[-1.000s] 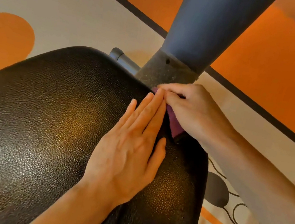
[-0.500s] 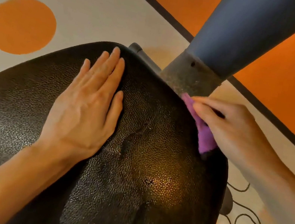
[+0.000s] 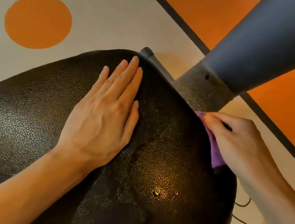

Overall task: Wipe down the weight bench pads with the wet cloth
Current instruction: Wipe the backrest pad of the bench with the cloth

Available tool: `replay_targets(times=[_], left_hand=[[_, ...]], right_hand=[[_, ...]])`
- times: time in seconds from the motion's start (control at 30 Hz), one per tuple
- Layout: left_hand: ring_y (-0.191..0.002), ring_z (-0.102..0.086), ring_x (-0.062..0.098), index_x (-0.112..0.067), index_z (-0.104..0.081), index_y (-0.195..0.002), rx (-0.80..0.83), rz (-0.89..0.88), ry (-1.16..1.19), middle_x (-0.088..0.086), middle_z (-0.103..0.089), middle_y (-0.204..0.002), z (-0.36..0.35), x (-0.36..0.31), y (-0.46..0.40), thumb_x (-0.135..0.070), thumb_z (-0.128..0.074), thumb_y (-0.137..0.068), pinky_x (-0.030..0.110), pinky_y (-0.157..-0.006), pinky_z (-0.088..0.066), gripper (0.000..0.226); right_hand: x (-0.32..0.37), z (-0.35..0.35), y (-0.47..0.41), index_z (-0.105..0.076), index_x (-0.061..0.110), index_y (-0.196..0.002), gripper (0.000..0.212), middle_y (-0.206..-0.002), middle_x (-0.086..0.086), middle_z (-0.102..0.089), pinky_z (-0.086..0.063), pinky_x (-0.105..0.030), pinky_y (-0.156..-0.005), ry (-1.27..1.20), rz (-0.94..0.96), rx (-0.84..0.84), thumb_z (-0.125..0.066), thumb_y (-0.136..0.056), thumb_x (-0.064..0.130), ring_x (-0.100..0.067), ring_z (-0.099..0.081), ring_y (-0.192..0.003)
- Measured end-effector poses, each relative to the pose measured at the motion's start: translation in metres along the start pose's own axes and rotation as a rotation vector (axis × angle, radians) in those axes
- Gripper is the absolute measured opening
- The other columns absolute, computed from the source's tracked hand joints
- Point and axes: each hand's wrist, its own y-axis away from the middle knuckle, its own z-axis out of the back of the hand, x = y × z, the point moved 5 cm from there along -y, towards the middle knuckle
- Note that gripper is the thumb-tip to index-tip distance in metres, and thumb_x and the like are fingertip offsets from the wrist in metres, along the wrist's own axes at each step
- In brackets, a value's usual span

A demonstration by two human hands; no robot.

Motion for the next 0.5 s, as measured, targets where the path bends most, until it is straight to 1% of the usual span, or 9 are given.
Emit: replay_targets(times=[0.03, 0.1, 0.13, 0.17, 0.23, 0.3, 0.33, 0.4, 0.5], left_hand=[[-0.152, -0.012, 0.019, -0.007, -0.024, -0.154, 0.001, -0.002, -0.001, 0.008, -0.017, -0.163, 0.0, 0.0, 0.0, -0.031, -0.031, -0.103, 0.038, -0.125, -0.009, 0.057], [-0.152, -0.013, 0.02, -0.007, -0.025, -0.154, 0.003, -0.001, -0.002, 0.008, -0.017, -0.163, -0.001, -0.001, 0.0, -0.03, -0.031, -0.103, 0.038, -0.125, -0.01, 0.057], [-0.152, -0.013, 0.02, -0.007, -0.025, -0.154, -0.001, 0.001, -0.002, 0.008, -0.018, -0.163, -0.001, -0.001, 0.0, -0.03, -0.031, -0.102, 0.038, -0.125, -0.01, 0.057], [-0.152, -0.013, 0.02, -0.007, -0.025, -0.154, -0.003, 0.003, -0.001, 0.008, -0.018, -0.163, -0.001, 0.0, 0.0, -0.03, -0.031, -0.102, 0.039, -0.125, -0.011, 0.057], [-0.152, -0.012, 0.019, -0.008, -0.024, -0.154, -0.004, 0.002, 0.004, 0.007, -0.017, -0.163, -0.001, 0.0, 0.0, -0.031, -0.031, -0.103, 0.039, -0.125, -0.011, 0.057], [-0.152, -0.013, 0.019, -0.008, -0.025, -0.154, -0.005, -0.006, 0.017, 0.008, -0.017, -0.163, 0.0, 0.0, 0.0, -0.031, -0.031, -0.103, 0.039, -0.125, -0.012, 0.057], [-0.152, -0.014, 0.02, -0.007, -0.025, -0.154, -0.009, -0.008, 0.024, 0.008, -0.018, -0.163, 0.0, 0.0, 0.0, -0.031, -0.031, -0.102, 0.04, -0.125, -0.013, 0.057], [-0.151, -0.016, 0.021, -0.007, -0.027, -0.153, -0.028, 0.0, 0.019, 0.009, -0.02, -0.162, 0.0, 0.001, 0.0, -0.03, -0.032, -0.102, 0.04, -0.124, -0.015, 0.057], [-0.151, -0.018, 0.02, -0.007, -0.029, -0.153, -0.033, 0.004, 0.005, 0.009, -0.022, -0.162, -0.001, 0.002, -0.002, -0.031, -0.031, -0.101, 0.039, -0.124, -0.015, 0.057]], right_hand=[[0.015, -0.011, -0.018, -0.069, 0.028, -0.088, 0.026, -0.08, 0.009, -0.063, -0.041, -0.016, -0.059, 0.026, 0.023, 0.003, -0.045, -0.098, 0.034, 0.003, -0.055, -0.069], [0.062, -0.038, -0.053, -0.065, 0.012, -0.081, 0.033, -0.065, 0.001, -0.05, -0.032, -0.016, -0.048, 0.09, 0.114, -0.004, -0.044, -0.099, 0.03, -0.001, -0.043, -0.054], [0.084, -0.047, -0.062, -0.062, 0.011, -0.076, 0.034, -0.06, 0.001, -0.045, -0.028, -0.018, -0.045, 0.077, 0.177, -0.01, -0.044, -0.098, 0.029, -0.004, -0.04, -0.05], [0.093, -0.052, -0.066, -0.06, 0.014, -0.074, 0.033, -0.059, 0.004, -0.044, -0.028, -0.018, -0.046, 0.06, 0.237, -0.011, -0.045, -0.098, 0.03, -0.005, -0.041, -0.05], [0.077, -0.043, -0.059, -0.065, 0.028, -0.09, 0.023, -0.067, 0.016, -0.05, -0.034, -0.011, -0.051, 0.074, 0.275, 0.001, -0.045, -0.098, 0.034, 0.005, -0.049, -0.058], [0.04, -0.021, -0.029, -0.062, 0.043, -0.104, 0.019, -0.078, 0.028, -0.049, -0.036, -0.01, -0.059, 0.102, 0.15, 0.026, -0.045, -0.097, 0.039, 0.012, -0.048, -0.07], [0.03, -0.013, -0.016, -0.062, 0.046, -0.097, 0.018, -0.08, 0.03, -0.049, -0.036, -0.013, -0.064, 0.107, 0.087, 0.021, -0.045, -0.097, 0.04, 0.01, -0.046, -0.074], [0.032, -0.018, -0.025, -0.064, 0.039, -0.082, 0.025, -0.078, 0.02, -0.056, -0.037, -0.022, -0.065, 0.059, 0.035, 0.049, -0.045, -0.097, 0.037, 0.002, -0.049, -0.074], [0.082, -0.048, -0.069, -0.07, 0.014, -0.08, 0.033, -0.08, -0.009, -0.066, -0.042, -0.036, -0.062, 0.056, 0.072, 0.047, -0.048, -0.096, 0.033, -0.023, -0.06, -0.075]])
